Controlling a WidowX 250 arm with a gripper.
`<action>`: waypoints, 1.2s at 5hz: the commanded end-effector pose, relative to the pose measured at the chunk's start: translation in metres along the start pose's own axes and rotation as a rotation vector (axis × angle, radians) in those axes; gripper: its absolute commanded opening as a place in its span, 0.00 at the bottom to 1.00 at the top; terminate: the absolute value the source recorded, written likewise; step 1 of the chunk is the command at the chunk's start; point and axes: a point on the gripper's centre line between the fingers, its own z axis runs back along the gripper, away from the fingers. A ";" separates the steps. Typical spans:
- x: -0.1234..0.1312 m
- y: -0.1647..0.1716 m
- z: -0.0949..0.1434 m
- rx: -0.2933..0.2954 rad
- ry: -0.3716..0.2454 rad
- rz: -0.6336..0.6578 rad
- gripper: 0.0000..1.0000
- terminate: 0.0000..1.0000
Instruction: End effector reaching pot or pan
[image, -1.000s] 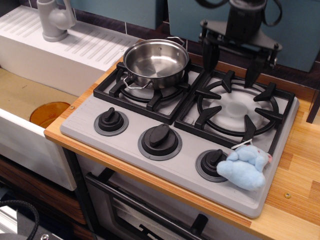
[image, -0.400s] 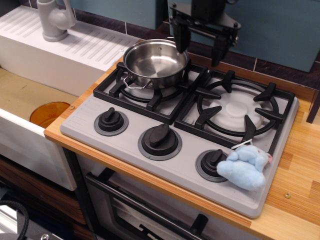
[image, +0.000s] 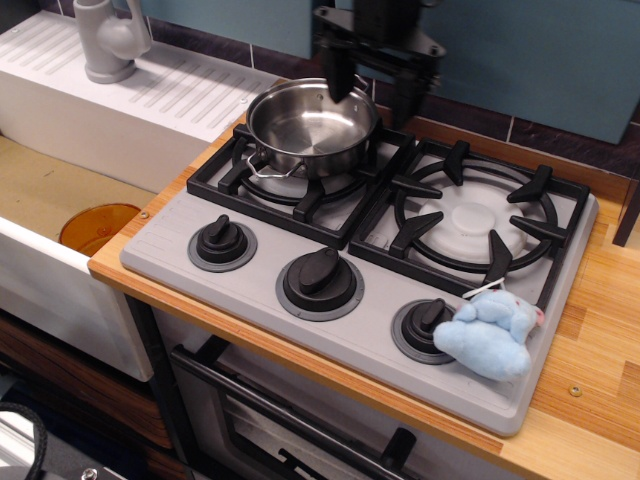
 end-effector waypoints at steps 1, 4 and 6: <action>-0.009 0.000 0.015 0.026 -0.062 0.011 1.00 0.00; -0.013 -0.024 0.002 0.010 -0.072 0.075 1.00 0.00; -0.012 -0.027 0.004 0.013 -0.067 0.084 1.00 0.00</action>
